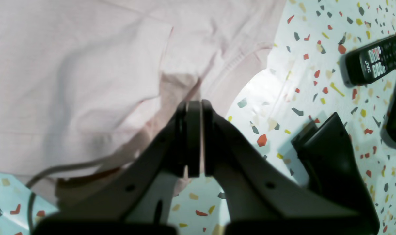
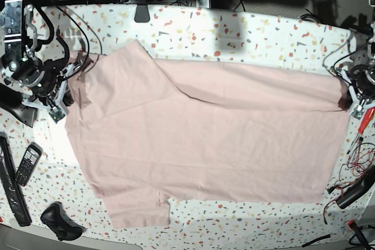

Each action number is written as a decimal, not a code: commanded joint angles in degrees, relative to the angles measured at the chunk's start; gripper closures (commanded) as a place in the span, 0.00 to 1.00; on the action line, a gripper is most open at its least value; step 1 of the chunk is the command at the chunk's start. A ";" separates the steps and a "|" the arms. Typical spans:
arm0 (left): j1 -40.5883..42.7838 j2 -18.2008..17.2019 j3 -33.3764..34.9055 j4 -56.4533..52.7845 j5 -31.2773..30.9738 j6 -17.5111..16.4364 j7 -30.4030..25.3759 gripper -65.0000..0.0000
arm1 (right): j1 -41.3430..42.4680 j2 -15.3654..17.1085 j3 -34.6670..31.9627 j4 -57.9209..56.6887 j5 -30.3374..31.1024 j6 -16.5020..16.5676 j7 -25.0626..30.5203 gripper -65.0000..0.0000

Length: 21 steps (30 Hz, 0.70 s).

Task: Fold the T-shirt properly
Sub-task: 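Release the folded edge and raise both grippers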

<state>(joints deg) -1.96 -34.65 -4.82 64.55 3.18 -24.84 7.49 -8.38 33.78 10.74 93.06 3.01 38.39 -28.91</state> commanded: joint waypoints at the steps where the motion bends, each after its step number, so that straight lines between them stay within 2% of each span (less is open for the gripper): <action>1: -1.27 -1.20 -0.63 0.70 -0.20 0.61 -1.31 1.00 | 0.94 1.14 0.48 0.66 0.44 -0.22 1.05 1.00; 4: -1.27 -1.22 -0.66 0.70 -0.13 0.74 -1.31 1.00 | 0.94 1.16 0.48 0.66 0.44 -0.22 0.52 1.00; 5: -1.25 -1.46 -0.66 0.70 0.00 0.76 -1.31 1.00 | 0.94 1.16 0.48 0.66 0.44 -0.24 0.52 0.92; 6: -1.27 -1.66 -0.70 0.70 0.00 0.81 -1.14 0.95 | 0.94 1.16 0.48 0.66 0.46 -0.24 0.52 0.85; 8: -1.29 -2.21 -0.70 0.72 -0.04 1.97 -1.09 0.74 | 0.94 1.16 0.48 0.68 0.48 -0.24 0.52 0.75; 9: -1.27 -2.43 -0.70 0.72 -0.07 3.39 -1.07 0.67 | 0.94 1.16 0.50 0.68 0.70 -0.24 0.52 0.74; 10: -1.29 -2.71 -0.72 0.72 -0.04 4.83 -0.76 0.65 | 0.94 1.14 0.50 0.68 0.79 -0.26 0.55 0.74; 12: -1.31 -3.52 -0.72 0.79 -0.07 6.56 0.28 0.65 | 0.94 1.16 0.50 0.68 2.25 -0.26 0.48 0.74; 15: -1.42 -5.14 -0.74 0.87 -0.72 6.64 1.57 0.65 | 0.94 1.16 0.50 0.81 5.55 -0.26 0.39 0.75; 21: -1.40 -7.26 -0.87 2.62 -12.37 6.60 5.81 0.65 | 0.92 1.09 0.50 3.08 14.88 -0.24 -2.71 0.75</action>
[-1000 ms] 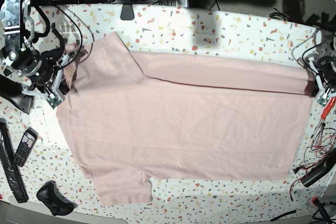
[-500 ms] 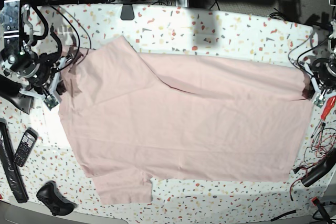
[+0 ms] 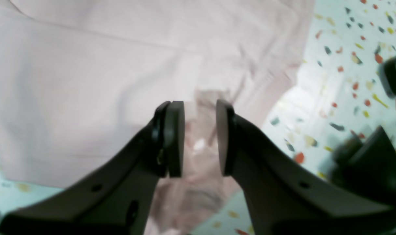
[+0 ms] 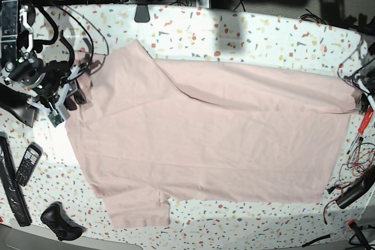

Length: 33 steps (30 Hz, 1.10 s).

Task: Fold the T-shirt properly
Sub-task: 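Release the folded edge and raise both grippers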

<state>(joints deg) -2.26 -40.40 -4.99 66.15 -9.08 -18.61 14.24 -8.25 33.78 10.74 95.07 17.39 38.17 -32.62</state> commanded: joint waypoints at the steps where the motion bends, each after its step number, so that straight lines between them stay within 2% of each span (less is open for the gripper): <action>1: -1.09 -1.49 -0.70 1.57 -0.98 0.35 -0.09 0.65 | 0.79 1.11 0.50 1.44 2.14 -0.02 -0.09 0.75; 5: -1.05 -0.79 -0.70 3.37 -5.79 0.17 3.37 0.67 | 0.79 0.35 0.50 1.70 7.34 -0.02 -4.22 0.75; 10: -0.57 1.77 -0.72 3.65 -8.15 0.13 7.28 0.67 | 0.79 -3.93 0.50 1.70 7.23 -0.13 -4.70 0.78; 13: -0.24 4.24 -1.03 3.65 -9.16 -0.09 8.04 0.69 | 0.79 -6.91 0.50 1.68 4.79 -3.21 -2.78 0.88; 17: -0.26 7.23 -1.03 3.65 -8.98 -0.09 6.69 0.80 | 0.79 -9.40 0.50 1.66 -1.14 -6.03 -1.75 0.98; 22: -0.26 10.12 -1.03 3.58 -8.22 -0.07 5.01 0.90 | 0.79 -10.19 0.48 -0.70 -1.64 -6.10 -2.16 1.00; 27: -0.46 11.72 -1.01 1.27 -5.49 -0.04 1.75 1.00 | 0.90 -10.12 0.50 -7.48 -2.64 -6.10 2.34 1.00; 33: -0.22 12.74 -1.01 -4.76 -5.53 -0.24 4.11 1.00 | 0.37 -10.14 0.50 -9.57 -2.23 -5.35 -0.31 1.00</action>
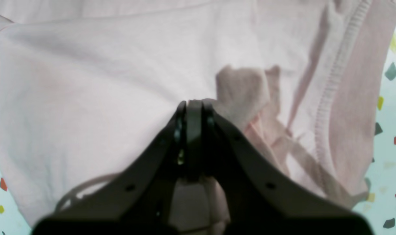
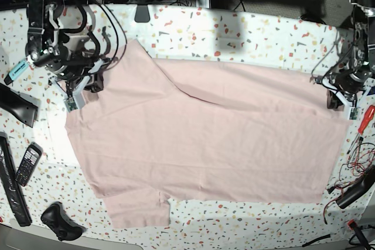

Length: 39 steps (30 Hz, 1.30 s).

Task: Fold the T-shirt properly
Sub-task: 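Release the folded edge and raise both grippers, then grasp the shirt's folded edge again with both grippers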

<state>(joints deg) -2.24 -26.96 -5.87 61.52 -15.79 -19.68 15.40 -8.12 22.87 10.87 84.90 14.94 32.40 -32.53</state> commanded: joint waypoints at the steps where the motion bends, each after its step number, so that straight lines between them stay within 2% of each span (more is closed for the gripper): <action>1: 0.26 -0.68 -0.13 -0.11 1.18 0.83 3.26 1.00 | -0.02 0.79 0.37 0.59 0.22 0.83 -1.03 1.00; 6: 4.50 -0.72 -0.13 1.90 1.27 0.76 3.43 1.00 | -3.26 0.81 0.59 1.79 0.22 5.03 -0.92 1.00; 8: 6.95 -0.70 -0.13 3.67 1.38 0.76 3.43 1.00 | -5.16 0.81 1.25 3.08 0.20 5.64 -0.92 1.00; 17: 18.10 -0.70 -0.15 14.62 4.44 0.81 5.11 1.00 | -15.63 0.79 10.03 10.27 0.24 5.77 -0.92 1.00; 24: 25.92 -0.68 -0.15 19.96 5.84 0.83 6.84 1.00 | -22.53 0.79 16.63 11.13 0.74 5.77 -0.72 1.00; 28: 29.27 -0.70 -0.20 21.97 7.89 0.85 7.37 1.00 | -24.39 0.79 18.16 11.15 3.43 6.29 -0.94 1.00; 39: 32.87 -0.70 -0.20 22.49 7.87 0.83 8.63 1.00 | -26.08 0.76 18.43 12.41 3.26 6.69 -1.84 1.00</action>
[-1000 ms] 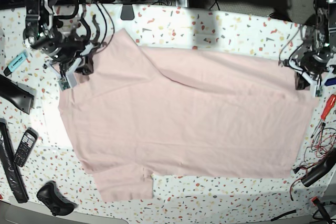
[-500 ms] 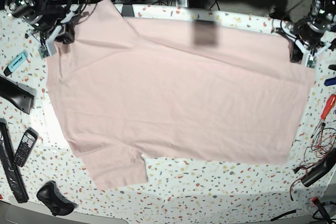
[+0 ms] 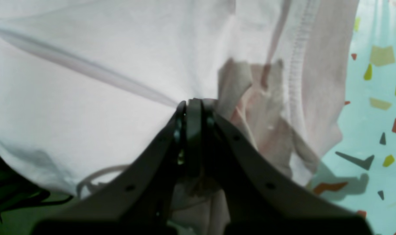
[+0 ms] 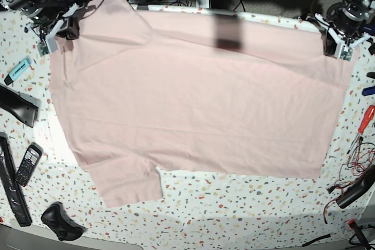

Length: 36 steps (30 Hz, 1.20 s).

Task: Fold the T-shirt properly
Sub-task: 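Grasp the shirt's folded edge again with both grippers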

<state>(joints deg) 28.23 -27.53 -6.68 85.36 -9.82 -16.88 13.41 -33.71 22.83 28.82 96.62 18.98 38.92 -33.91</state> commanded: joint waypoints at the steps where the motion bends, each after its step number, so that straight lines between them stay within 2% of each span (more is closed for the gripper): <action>1: 2.43 -0.13 0.61 -1.36 1.90 -1.97 10.64 1.00 | -0.48 0.83 0.48 1.07 -0.81 0.17 -0.72 1.00; 13: 2.89 -0.11 0.61 -1.36 1.84 -1.99 12.11 1.00 | -0.42 0.85 0.48 6.82 -0.81 0.07 -0.63 1.00; 32: 5.11 -0.13 0.61 -0.92 1.84 -3.08 12.13 1.00 | 1.55 1.01 0.48 7.04 -0.66 0.04 -0.59 1.00; 36: 4.98 -0.11 0.61 2.58 1.86 -3.04 9.94 0.90 | 3.82 0.98 0.48 7.04 2.73 0.07 -0.59 1.00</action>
<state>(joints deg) 31.20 -27.77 -6.90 88.77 -8.86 -17.06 15.44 -30.04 22.98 28.82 102.54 20.93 38.81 -35.48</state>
